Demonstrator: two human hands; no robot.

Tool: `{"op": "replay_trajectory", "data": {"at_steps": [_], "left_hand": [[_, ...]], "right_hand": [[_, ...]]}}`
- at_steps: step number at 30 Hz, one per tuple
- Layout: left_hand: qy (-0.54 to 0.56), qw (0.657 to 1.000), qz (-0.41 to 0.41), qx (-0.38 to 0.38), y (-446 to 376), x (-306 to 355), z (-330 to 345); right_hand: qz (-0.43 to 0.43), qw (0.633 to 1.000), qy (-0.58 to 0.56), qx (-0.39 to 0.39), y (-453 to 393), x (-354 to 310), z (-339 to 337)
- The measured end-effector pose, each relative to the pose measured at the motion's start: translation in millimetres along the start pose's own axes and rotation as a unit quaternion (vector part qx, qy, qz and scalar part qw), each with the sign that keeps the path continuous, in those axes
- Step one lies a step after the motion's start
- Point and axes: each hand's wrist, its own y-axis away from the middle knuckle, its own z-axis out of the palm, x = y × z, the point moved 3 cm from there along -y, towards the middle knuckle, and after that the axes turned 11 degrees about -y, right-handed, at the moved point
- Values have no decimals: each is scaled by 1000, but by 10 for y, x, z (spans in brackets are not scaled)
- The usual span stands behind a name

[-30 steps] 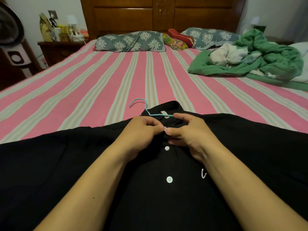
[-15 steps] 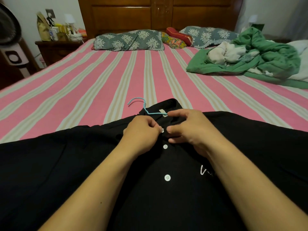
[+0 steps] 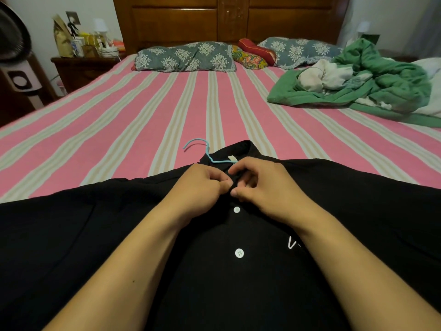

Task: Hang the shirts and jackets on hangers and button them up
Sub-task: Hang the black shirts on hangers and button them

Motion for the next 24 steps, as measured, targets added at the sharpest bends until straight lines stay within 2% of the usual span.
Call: {"op": "replay_trajectory", "data": {"at_steps": [3, 7, 11, 16, 17, 19, 20, 22, 24], "left_hand": [[-23, 1000, 10, -5, -3, 12, -28], [-45, 999, 28, -8, 16, 30, -51], [-45, 998, 27, 25, -23, -38, -71], [-78, 994, 45, 65, -71, -44, -6], [-126, 985, 65, 99, -83, -37, 12], [-229, 946, 151, 170, -76, 31, 36], [-260, 929, 197, 176, -74, 48, 46], [-289, 921, 229, 125, -81, 5, 64], [-283, 935, 202, 63, -93, -78, 87]], "right_hand": [[-42, 998, 54, 8, 5, -17, 62], [-32, 996, 80, 36, -4, -32, 92], [44, 996, -54, 61, 6, -24, 70], [178, 950, -242, 83, 10, 53, 26], [199, 938, -274, 77, 7, 60, 8], [235, 912, -332, 54, 14, 81, -30], [249, 902, -351, 40, 24, 84, -37], [264, 916, -301, 28, 29, 78, -41], [254, 948, -172, 88, 19, 115, -110]]}}
